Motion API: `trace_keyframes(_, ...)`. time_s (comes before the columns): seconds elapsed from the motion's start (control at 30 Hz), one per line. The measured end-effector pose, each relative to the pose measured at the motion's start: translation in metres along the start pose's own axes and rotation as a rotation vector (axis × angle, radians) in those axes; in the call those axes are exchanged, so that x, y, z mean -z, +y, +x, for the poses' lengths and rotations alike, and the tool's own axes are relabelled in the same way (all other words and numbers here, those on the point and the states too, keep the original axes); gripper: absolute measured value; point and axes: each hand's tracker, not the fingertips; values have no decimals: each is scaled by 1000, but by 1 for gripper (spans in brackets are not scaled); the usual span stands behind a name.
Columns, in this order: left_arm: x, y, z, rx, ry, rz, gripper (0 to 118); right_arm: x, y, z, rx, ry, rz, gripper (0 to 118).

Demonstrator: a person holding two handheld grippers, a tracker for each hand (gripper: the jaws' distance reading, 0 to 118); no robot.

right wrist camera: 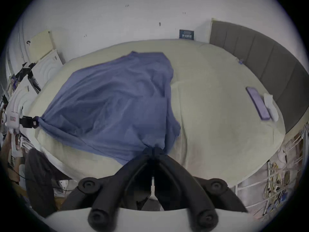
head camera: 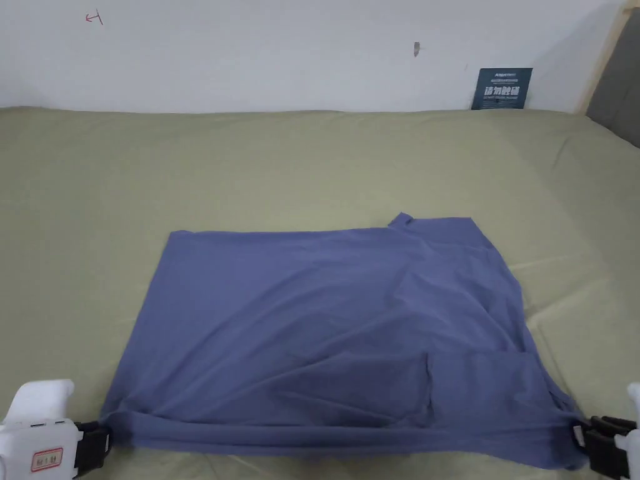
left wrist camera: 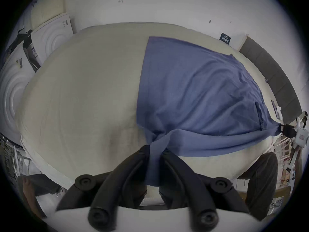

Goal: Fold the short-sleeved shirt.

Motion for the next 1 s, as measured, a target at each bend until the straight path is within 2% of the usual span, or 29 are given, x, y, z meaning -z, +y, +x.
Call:
trace_keyframes(0.1, -8, 30, 2, 16, -16, 37, 10, 2, 38, 0, 15, 11, 58, 3)
trace_keyframes(0.27, 4, 92, 6, 49, -19, 67, 9, 37, 106, -1, -35, -14, 85, 3)
trace_keyframes(0.37, 26, 124, 7, 41, -25, 64, 9, 69, 138, 6, -37, -17, 66, 3)
trace_keyframes(0.7, 107, 171, 10, 8, -24, -28, 10, 163, 172, 19, -62, -44, -51, 3)
trace_keyframes(0.73, 112, 170, 8, -4, -30, -34, 10, 167, 172, 20, -41, -29, -61, 6)
trace_keyframes(0.77, 114, 167, 6, -23, -46, -37, 11, 167, 171, 21, -22, -24, -67, 34)
trace_keyframes(0.8, 114, 165, 4, -42, -59, -31, 28, 166, 169, 22, 0, -1, -76, 72)
trace_keyframes(0.83, 114, 161, 2, -51, -55, -23, 68, 162, 164, 22, 5, 1, -79, 91)
trace_keyframes(0.87, 114, 156, 2, -52, -34, -28, 113, 153, 159, 21, 3, 6, -62, 91)
trace_keyframes(0.9, 109, 151, 1, -54, -13, -18, 118, 148, 155, 21, 1, 18, -61, 91)
trace_keyframes(1.0, 87, 134, -2, -54, -5, 18, 100, 125, 136, 25, 11, 27, -61, 91)
